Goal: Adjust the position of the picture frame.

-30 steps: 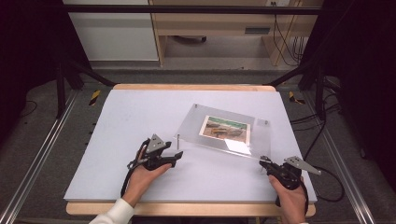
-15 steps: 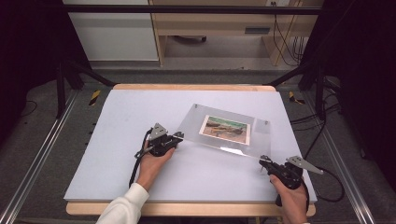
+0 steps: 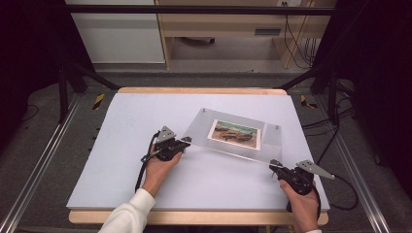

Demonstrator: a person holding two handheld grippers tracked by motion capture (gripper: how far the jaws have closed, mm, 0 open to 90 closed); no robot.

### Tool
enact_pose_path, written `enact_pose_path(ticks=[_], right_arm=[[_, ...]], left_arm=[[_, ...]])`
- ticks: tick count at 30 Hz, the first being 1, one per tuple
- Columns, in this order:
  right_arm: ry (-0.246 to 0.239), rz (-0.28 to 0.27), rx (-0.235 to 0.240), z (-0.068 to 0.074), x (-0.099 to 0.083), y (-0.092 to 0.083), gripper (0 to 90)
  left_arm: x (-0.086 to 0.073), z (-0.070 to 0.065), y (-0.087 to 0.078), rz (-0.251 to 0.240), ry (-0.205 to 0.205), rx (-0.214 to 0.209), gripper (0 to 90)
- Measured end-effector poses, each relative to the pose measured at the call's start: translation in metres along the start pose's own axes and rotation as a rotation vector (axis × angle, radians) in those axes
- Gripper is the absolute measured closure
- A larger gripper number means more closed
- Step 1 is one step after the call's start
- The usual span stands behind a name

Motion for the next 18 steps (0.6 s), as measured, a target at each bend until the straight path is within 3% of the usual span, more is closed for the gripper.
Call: enact_pose_path(ticks=[2, 4, 7, 10, 12, 14, 16, 18], right_arm=[[0.000, 0.007, 0.003, 0.000, -0.001, 0.000, 84.8], [-0.013, 0.013, 0.001, 0.001, -0.001, 0.000, 84.9], [-0.016, 0.009, -0.006, 0.002, 0.000, 0.000, 85.0], [-0.040, -0.026, -0.025, 0.002, 0.006, -0.002, 85.2], [-0.065, -0.057, -0.030, 0.005, 0.012, -0.004, 85.2], [-0.078, -0.087, -0.024, 0.009, 0.018, -0.003, 85.2], [-0.082, -0.092, -0.019, 0.011, 0.020, -0.002, 85.1], [-0.101, -0.093, 0.006, 0.019, 0.026, 0.005, 84.7]], left_arm=[[0.000, 0.001, 0.003, 0.007, 0.000, -0.014, 76.9], [0.001, 0.001, 0.003, 0.007, 0.023, 0.000, 82.4], [0.002, 0.000, 0.002, 0.002, 0.021, -0.004, 84.0], [0.009, -0.007, -0.004, -0.026, 0.035, -0.005, 84.1], [0.012, -0.009, -0.008, -0.031, 0.022, -0.014, 83.9], [0.020, -0.010, -0.020, -0.053, 0.017, -0.008, 83.7], [0.023, -0.009, -0.025, -0.055, 0.017, -0.004, 83.4], [0.029, -0.005, -0.040, -0.066, 0.023, 0.011, 83.4]])
Point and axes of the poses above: each handheld gripper's, and its own axes: y roughly forward along the jaws, x roughly out of its top, z roughly to its left, the point moved 3 cm from there along y, roughly forward along the jaws, and after that the axes turned 12 degrees about -z, right-handed, at the moved point
